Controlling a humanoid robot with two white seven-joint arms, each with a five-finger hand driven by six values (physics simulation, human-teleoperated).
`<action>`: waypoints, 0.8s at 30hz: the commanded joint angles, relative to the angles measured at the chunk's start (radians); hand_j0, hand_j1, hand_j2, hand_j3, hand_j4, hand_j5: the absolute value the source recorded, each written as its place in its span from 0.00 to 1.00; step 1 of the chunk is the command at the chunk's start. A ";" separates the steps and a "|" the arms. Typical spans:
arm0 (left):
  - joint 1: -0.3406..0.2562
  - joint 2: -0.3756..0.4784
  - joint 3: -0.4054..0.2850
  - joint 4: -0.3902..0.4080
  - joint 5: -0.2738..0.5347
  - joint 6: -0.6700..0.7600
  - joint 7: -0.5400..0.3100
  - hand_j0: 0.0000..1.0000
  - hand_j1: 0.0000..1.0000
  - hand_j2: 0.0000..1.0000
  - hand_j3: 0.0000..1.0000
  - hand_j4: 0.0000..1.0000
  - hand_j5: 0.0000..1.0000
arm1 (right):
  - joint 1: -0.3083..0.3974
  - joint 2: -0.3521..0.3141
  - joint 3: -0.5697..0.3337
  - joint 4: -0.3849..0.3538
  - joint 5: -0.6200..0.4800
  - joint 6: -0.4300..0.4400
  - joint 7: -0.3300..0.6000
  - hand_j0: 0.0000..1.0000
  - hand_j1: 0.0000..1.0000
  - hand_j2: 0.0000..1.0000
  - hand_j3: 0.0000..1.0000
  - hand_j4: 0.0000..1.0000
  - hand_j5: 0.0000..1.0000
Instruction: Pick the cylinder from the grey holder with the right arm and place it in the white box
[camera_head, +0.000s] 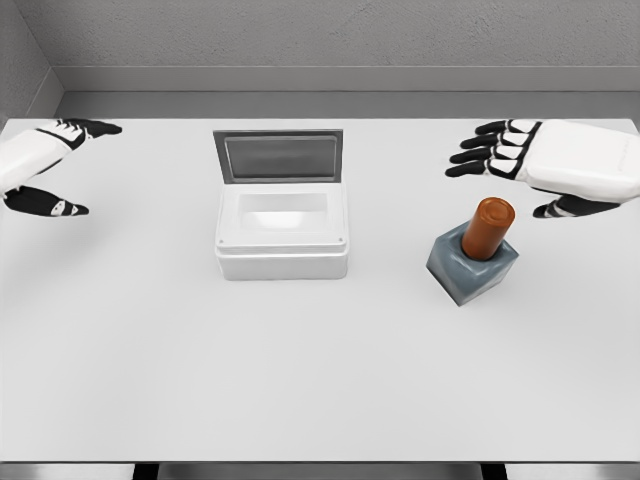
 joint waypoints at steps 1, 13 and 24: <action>0.000 0.003 0.002 0.002 0.008 0.001 0.000 1.00 1.00 1.00 1.00 1.00 1.00 | 0.000 -0.007 0.002 0.000 -0.004 0.001 -0.002 1.00 1.00 1.00 1.00 1.00 1.00; 0.011 -0.014 -0.087 -0.001 0.362 0.001 -0.197 1.00 1.00 1.00 1.00 1.00 1.00 | -0.040 -0.013 0.004 0.003 -0.005 0.001 0.179 1.00 1.00 1.00 1.00 1.00 1.00; -0.031 -0.106 -0.076 -0.027 0.847 0.183 -0.366 1.00 1.00 1.00 1.00 1.00 1.00 | -0.112 0.131 0.008 0.008 -0.060 0.001 0.391 1.00 1.00 1.00 1.00 1.00 1.00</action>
